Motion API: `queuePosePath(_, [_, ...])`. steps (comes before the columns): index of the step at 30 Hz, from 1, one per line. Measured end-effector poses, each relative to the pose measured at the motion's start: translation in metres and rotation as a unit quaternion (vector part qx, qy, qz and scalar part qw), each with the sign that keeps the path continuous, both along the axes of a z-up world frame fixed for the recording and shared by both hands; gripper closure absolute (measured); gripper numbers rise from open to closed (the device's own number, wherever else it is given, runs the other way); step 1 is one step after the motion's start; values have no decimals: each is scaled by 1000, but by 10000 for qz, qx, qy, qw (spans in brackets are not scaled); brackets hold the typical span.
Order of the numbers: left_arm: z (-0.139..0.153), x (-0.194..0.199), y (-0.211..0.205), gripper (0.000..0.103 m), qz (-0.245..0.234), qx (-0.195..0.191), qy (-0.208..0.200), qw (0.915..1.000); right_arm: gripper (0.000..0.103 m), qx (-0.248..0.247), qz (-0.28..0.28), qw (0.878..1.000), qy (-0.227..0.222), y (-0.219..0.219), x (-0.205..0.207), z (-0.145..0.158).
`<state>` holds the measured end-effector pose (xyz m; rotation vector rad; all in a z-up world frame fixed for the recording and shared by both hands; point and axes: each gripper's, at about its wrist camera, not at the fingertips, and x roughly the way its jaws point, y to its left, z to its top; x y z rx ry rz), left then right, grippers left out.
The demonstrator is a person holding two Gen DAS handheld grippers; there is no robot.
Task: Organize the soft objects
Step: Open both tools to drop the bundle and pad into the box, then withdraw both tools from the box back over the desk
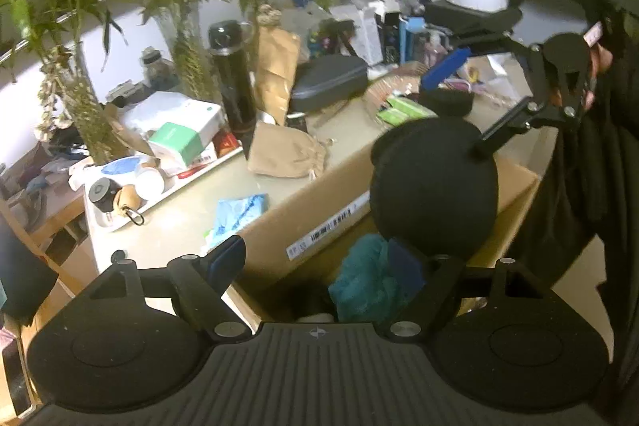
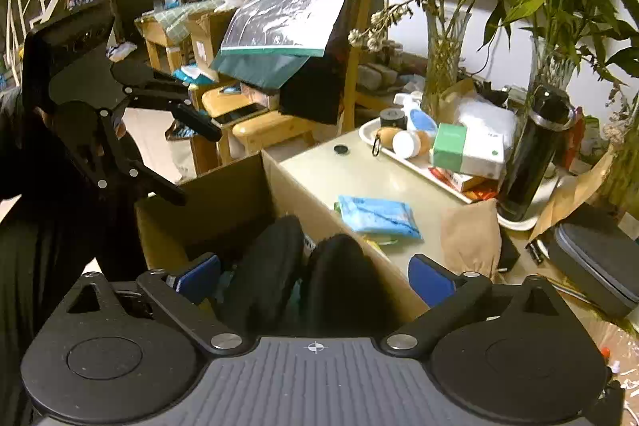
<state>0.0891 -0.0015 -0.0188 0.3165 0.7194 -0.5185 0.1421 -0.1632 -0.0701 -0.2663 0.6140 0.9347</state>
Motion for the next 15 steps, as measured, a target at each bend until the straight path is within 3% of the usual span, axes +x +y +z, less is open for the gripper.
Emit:
queuePosePath(9, [8, 7, 8, 25, 757, -289, -454, 9957, 0, 224, -352, 9988, -253, -5, 3, 7])
queuePosePath(15, [12, 12, 16, 25, 1317, -437, -777, 9873, 0, 281, -757, 9956, -485, -8, 8, 9])
